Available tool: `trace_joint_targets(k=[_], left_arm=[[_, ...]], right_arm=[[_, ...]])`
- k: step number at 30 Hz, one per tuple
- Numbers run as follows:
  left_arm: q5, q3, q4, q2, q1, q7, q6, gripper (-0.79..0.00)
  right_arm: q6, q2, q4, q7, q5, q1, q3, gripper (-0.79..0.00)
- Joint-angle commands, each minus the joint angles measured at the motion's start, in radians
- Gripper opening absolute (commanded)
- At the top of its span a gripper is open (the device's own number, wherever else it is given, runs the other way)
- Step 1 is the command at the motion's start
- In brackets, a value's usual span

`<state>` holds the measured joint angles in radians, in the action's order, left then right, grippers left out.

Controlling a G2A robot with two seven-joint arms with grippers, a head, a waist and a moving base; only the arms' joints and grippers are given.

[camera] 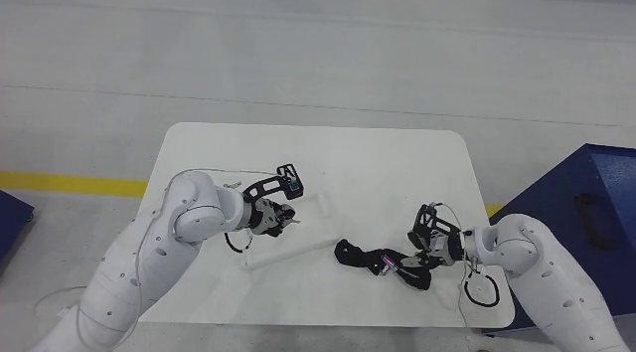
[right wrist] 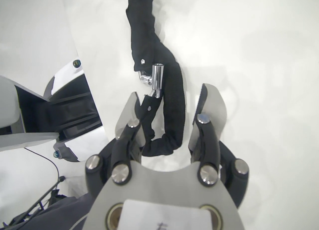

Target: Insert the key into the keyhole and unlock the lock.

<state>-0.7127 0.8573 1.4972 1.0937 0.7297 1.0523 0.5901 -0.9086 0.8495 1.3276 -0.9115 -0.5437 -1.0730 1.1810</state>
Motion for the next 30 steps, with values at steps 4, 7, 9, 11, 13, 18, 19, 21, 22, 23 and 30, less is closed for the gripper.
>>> trace_joint_targets(k=[4, 7, 9, 11, 13, 18, 19, 21, 22, 23, 30], left_arm=[[0.000, 0.000, 0.000, 0.000, 0.000, 0.000, 0.000, -0.785], [0.000, 0.000, 0.000, 0.000, 0.000, 0.000, 0.000, -0.785], [0.000, 0.000, 0.000, 0.000, 0.000, 0.000, 0.000, -0.785], [0.000, 0.000, 0.000, 0.000, 0.000, 0.000, 0.000, -0.785], [0.000, 0.000, 0.000, 0.000, 0.000, 0.000, 0.000, -0.785], [0.000, 0.000, 0.000, 0.000, 0.000, 0.000, 0.000, -0.785], [0.000, 0.000, 0.000, 0.000, 0.000, 0.000, 0.000, -0.785], [0.000, 0.000, 0.000, 0.000, 0.000, 0.000, 0.000, -0.785], [0.000, 0.000, 0.000, 0.000, 0.000, 0.000, 0.000, -0.785], [0.000, 0.000, 0.000, 0.000, 0.000, 0.000, 0.000, -0.785], [0.000, 0.000, 0.000, 0.000, 0.000, 0.000, 0.000, -0.785]], right_arm=[[0.078, -0.011, 0.107, -0.050, -0.012, -0.020, -0.006, 0.000], [0.116, -0.015, 0.181, -0.029, -0.093, -0.061, -0.010, 0.000], [0.149, -0.017, 0.212, -0.009, -0.159, -0.080, -0.008, 0.000], [0.193, -0.016, 0.245, 0.021, -0.232, -0.106, -0.019, 0.000], [0.233, -0.014, 0.265, 0.048, -0.306, -0.122, -0.035, 0.000], [0.301, -0.004, 0.270, 0.096, -0.413, -0.133, -0.083, 0.000], [0.318, -0.001, 0.268, 0.100, -0.433, -0.130, -0.092, 0.000], [0.342, 0.004, 0.262, 0.106, -0.460, -0.126, -0.113, 0.000], [0.349, 0.007, 0.255, 0.106, -0.464, -0.121, -0.120, 0.000], [0.354, 0.010, 0.248, 0.104, -0.465, -0.116, -0.127, -0.009], [0.367, 0.023, 0.215, 0.092, -0.467, -0.084, -0.158, -0.422]])
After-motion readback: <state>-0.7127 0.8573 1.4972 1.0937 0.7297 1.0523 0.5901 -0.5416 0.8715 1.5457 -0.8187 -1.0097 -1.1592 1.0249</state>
